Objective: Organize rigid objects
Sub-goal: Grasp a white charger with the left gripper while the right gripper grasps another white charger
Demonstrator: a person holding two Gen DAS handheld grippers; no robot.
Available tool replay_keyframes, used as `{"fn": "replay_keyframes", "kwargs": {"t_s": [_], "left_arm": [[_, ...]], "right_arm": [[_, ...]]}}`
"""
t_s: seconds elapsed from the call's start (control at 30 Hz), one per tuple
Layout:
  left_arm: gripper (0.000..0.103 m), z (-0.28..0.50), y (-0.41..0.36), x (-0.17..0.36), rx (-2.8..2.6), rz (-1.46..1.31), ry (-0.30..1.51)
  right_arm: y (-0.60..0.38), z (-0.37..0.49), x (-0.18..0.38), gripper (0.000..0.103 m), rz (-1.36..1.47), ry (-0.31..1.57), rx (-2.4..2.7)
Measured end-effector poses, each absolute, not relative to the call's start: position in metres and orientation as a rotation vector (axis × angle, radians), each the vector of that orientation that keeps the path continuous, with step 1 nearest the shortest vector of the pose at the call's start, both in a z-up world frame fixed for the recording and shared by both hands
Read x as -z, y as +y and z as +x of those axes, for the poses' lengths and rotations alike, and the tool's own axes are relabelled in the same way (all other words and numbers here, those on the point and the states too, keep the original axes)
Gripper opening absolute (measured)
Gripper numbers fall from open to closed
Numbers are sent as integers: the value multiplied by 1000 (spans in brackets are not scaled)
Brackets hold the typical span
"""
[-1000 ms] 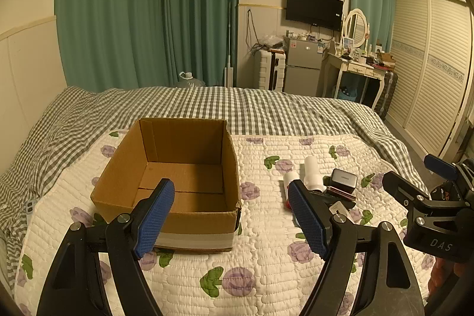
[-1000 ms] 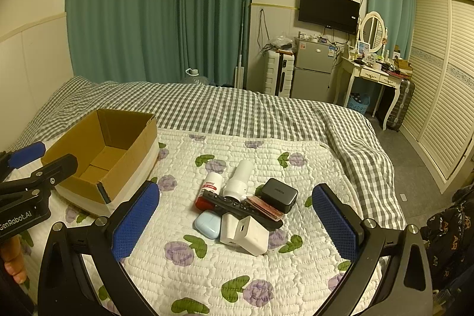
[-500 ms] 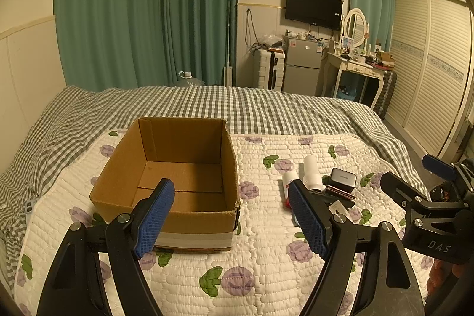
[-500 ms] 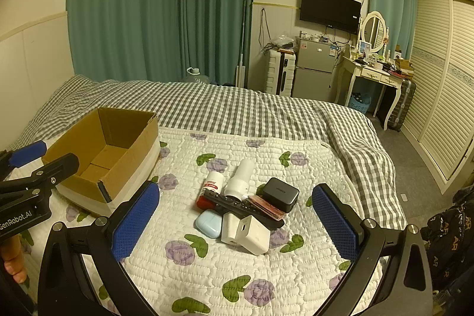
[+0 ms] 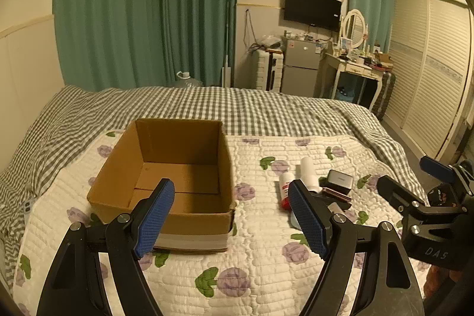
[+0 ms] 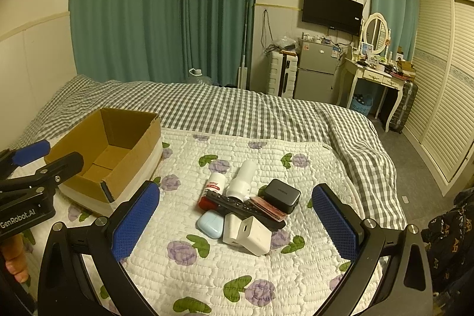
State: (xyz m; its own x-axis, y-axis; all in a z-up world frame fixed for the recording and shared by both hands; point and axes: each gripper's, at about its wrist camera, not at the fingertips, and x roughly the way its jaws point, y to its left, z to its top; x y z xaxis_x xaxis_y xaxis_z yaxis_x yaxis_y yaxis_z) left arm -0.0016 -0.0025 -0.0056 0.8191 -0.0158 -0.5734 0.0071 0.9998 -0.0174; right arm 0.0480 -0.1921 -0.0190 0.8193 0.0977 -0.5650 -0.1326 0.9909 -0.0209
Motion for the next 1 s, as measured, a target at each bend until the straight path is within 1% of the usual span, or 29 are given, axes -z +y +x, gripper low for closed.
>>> {"fn": "replay_keyframes", "kwargs": {"t_s": [0.27,0.37,0.47,0.63,0.8,0.87,1.0], "left_arm": [[82,7,-37,-12,42,24,605],[82,18,-53,-9,60,19,633],[82,33,-78,6,95,29,678],[82,57,-114,62,159,85,772],[79,74,-113,116,121,82,863],[79,77,-108,129,115,79,882],[79,79,-104,145,106,109,893]], "right_arm": [[-215,46,-11,103,-64,560,-143],[-235,57,-18,103,-77,576,-135],[-261,71,-14,103,-96,603,-89],[-300,95,22,103,-33,686,-69],[-298,115,81,102,11,820,-112],[-288,124,105,97,7,875,-148],[-274,143,151,90,19,986,-203]]}}
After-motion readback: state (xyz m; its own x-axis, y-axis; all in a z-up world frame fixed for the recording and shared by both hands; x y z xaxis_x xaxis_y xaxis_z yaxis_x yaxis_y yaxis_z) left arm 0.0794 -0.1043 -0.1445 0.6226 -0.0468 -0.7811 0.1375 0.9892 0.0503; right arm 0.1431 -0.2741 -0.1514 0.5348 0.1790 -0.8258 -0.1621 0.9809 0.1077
